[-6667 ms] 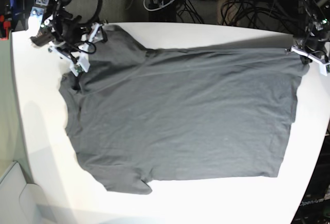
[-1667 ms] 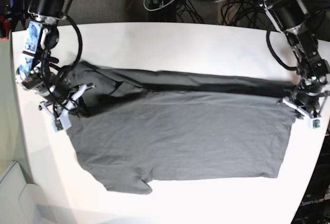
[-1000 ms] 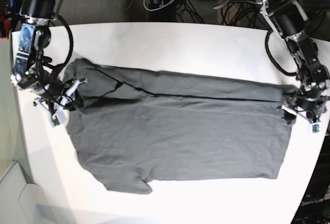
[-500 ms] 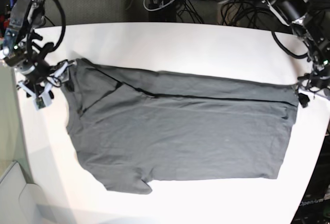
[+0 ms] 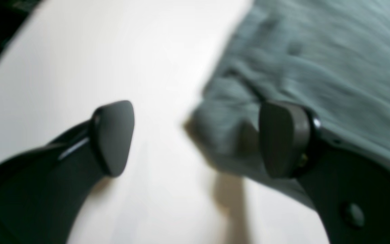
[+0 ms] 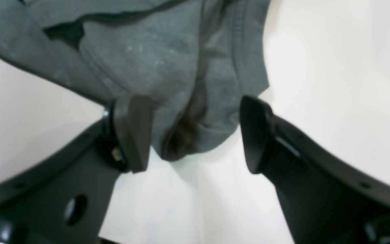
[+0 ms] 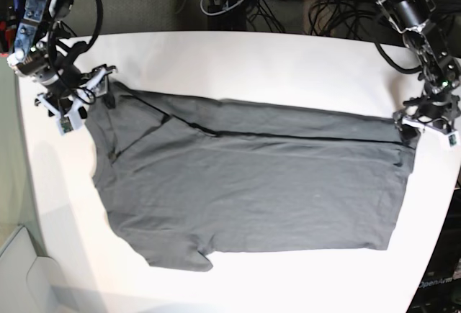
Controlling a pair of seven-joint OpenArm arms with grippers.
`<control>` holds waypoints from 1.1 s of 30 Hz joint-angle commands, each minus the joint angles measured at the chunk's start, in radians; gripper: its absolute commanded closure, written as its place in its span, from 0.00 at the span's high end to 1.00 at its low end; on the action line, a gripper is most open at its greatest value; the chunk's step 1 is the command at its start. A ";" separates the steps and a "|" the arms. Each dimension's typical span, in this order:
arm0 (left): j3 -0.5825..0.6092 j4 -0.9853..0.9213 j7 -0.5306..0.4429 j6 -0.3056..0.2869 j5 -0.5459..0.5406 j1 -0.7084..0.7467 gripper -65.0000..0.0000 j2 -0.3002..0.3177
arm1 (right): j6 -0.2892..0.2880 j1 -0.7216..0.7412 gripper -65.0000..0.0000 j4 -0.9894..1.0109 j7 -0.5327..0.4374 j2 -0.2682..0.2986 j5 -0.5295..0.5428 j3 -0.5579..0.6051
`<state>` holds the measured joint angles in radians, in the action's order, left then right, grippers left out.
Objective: Layout the t-shirt on the table in an organized manner, then fold the t-shirt properly
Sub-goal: 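Release the fold and move both grippers back to the folded edge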
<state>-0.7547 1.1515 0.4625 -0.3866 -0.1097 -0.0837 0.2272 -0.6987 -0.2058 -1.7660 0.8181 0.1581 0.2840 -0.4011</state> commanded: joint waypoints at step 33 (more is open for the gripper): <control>0.037 -0.132 -0.103 0.008 -0.002 -0.021 0.01 0.022 | 0.001 -0.047 0.65 -0.025 -0.016 -0.007 0.014 -0.005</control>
<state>-0.7177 1.0100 0.3355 -0.3786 -0.1177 -0.0978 0.2375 -0.6987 -0.2588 -1.7695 0.8234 0.1421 0.2848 -0.4026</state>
